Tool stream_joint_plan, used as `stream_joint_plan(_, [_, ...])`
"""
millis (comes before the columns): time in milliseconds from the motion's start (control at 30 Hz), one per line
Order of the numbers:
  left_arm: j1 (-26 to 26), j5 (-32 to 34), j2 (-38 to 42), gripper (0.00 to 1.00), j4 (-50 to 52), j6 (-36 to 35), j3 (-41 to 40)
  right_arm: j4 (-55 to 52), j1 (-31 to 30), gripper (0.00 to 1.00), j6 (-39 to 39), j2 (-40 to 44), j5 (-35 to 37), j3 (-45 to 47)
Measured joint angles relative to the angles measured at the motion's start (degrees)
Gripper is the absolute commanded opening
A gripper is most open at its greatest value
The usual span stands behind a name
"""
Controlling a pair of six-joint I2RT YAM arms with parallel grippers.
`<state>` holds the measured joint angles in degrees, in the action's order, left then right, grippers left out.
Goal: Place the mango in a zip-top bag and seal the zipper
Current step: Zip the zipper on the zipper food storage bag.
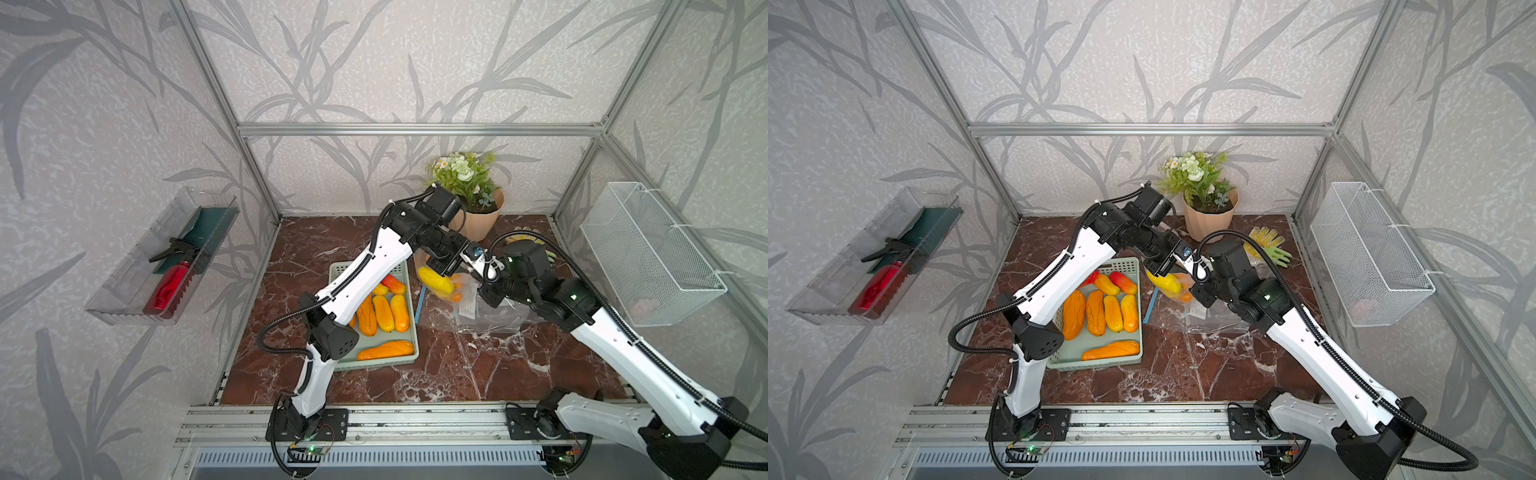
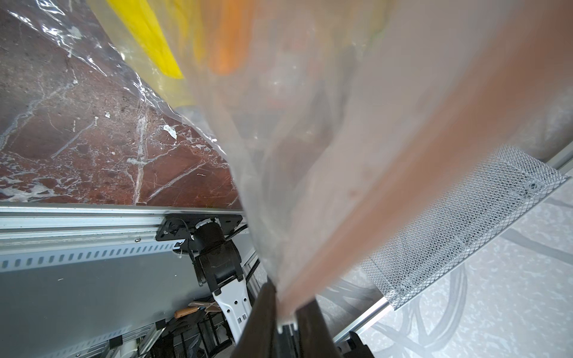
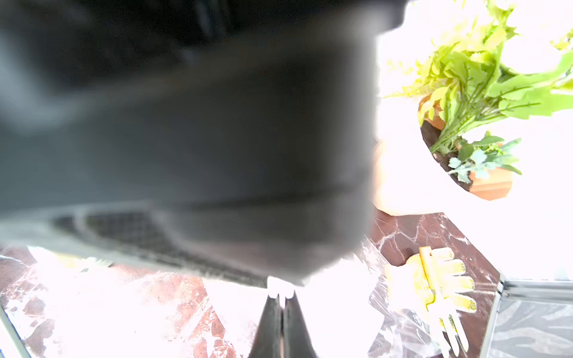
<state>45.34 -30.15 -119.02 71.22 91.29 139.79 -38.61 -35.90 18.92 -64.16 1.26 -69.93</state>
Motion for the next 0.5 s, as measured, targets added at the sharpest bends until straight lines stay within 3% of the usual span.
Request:
stream_joint_plan(133, [0.0, 0.0, 0.0, 0.14, 0.0, 0.0, 0.0, -0.1, 0.0, 0.0, 0.2, 0.1, 0.0, 0.0])
stream_joint_plan(367, [-0.5, 0.0, -0.1, 0.0, 0.2, -0.7, 0.2, -0.4, 0.0, 0.0, 0.6, 0.2, -0.2, -0.1])
stream_joint_plan(500, [-1.4, -0.2, -2.6, 0.0, 2.6, -1.7, 6.0, -0.8, 0.0, 0.0, 1.1, 0.1, 0.1, -1.6])
